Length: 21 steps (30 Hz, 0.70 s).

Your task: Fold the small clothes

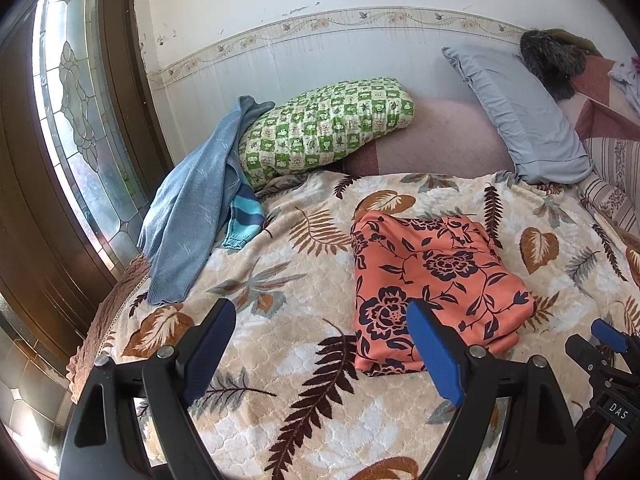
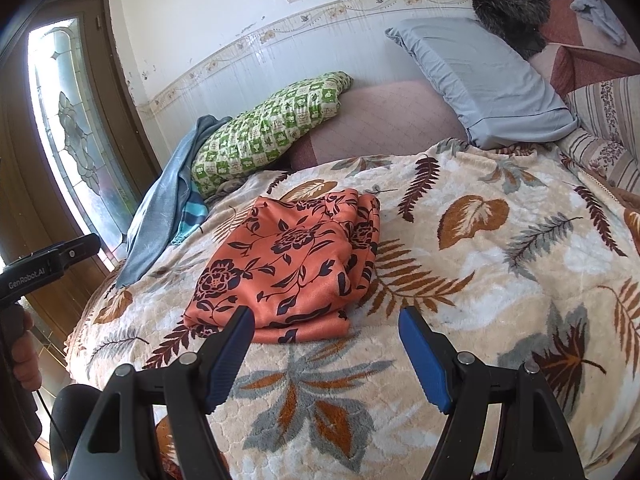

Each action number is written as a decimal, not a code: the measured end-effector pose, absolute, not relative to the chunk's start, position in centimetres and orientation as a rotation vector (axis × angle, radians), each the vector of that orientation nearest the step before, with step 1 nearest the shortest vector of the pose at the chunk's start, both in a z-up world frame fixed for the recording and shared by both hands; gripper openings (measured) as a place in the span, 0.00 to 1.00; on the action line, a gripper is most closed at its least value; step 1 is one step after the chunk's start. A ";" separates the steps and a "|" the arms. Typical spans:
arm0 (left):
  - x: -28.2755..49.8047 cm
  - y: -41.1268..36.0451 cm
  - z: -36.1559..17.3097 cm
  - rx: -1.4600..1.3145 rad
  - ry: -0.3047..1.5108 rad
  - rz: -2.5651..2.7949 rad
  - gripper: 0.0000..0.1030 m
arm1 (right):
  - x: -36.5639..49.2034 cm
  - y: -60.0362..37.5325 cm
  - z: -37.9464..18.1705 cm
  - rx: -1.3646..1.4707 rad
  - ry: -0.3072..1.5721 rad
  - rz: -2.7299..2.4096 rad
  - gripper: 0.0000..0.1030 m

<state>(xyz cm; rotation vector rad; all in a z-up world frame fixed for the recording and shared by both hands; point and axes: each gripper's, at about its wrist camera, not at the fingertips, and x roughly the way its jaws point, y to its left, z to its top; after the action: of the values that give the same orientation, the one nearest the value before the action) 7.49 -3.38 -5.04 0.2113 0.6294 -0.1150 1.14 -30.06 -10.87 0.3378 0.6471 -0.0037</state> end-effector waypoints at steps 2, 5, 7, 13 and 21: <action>7.6 -3.4 -5.2 0.213 0.634 -0.115 0.85 | 1.2 -30.0 -11.0 0.337 0.652 -0.004 0.75; 7.7 -3.5 -5.4 0.213 0.640 -0.116 0.85 | 1.3 -30.0 -11.1 0.334 0.658 -0.005 0.75; 7.7 -3.5 -5.5 0.213 0.643 -0.117 0.85 | 1.4 -29.9 -11.1 0.331 0.660 -0.006 0.75; 7.8 -3.6 -5.9 0.217 0.653 -0.117 0.85 | 1.5 -29.9 -11.2 0.331 0.662 -0.007 0.75; 7.9 -3.7 -6.3 0.222 0.663 -0.114 0.85 | 1.6 -29.9 -11.3 0.330 0.663 -0.004 0.75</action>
<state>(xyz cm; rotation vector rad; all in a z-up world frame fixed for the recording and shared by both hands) 7.94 -3.70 -6.34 0.2223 0.6629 -0.1144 1.60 -29.94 -11.33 0.3297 0.6630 -0.0045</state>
